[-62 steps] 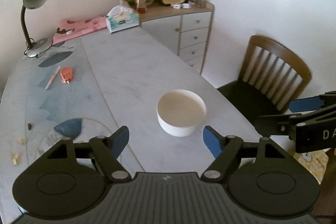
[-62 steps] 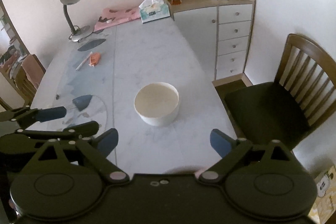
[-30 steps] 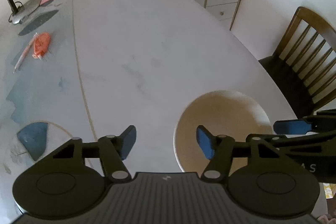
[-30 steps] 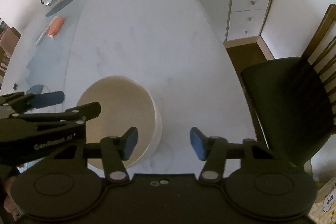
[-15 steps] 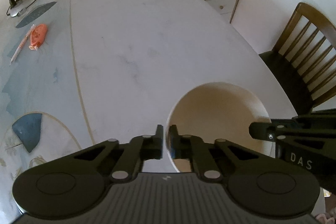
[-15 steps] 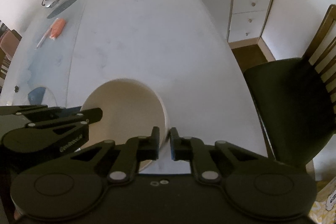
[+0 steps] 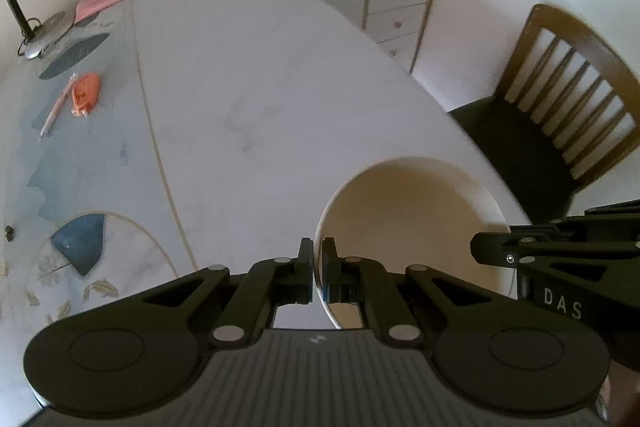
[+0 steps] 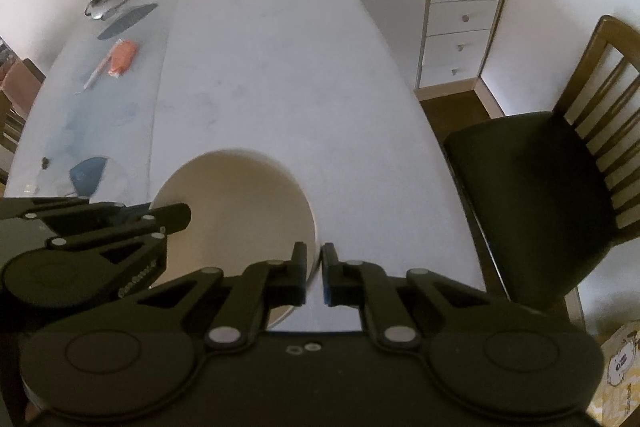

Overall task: Organize plates and bowls
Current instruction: 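Lift the cream-white bowl and carry it over the steel bowl stack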

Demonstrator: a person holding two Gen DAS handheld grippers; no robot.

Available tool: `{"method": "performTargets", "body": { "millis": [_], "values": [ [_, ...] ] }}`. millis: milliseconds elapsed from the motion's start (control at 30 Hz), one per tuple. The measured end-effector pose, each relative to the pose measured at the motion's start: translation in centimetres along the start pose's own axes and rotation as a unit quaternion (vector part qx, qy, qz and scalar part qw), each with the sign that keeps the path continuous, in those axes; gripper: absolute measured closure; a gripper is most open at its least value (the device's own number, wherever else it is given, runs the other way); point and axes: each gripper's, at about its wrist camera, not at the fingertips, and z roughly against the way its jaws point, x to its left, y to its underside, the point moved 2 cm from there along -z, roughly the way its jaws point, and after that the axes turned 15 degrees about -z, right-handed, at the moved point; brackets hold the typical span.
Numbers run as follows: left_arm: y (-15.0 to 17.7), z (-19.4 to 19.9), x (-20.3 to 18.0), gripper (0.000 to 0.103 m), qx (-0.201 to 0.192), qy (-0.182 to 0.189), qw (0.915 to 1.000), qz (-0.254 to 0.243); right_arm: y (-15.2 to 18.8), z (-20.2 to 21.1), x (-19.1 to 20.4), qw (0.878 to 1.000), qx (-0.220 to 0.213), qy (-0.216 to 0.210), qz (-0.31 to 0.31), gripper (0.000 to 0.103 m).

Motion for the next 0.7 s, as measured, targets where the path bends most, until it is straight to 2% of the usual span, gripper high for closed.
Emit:
{"method": "performTargets", "body": {
  "millis": [333,700],
  "values": [
    [1.2,7.1,-3.5,0.100,-0.034,0.020,0.9987,-0.032,3.1,7.0,-1.6,0.999,-0.030,-0.007,-0.018,0.095],
    [4.1,11.7,-9.0,0.099,-0.043,0.042,0.9943,-0.088,8.1,12.6,-5.0,0.997,-0.052,-0.002,-0.053,0.095]
  ]
}}
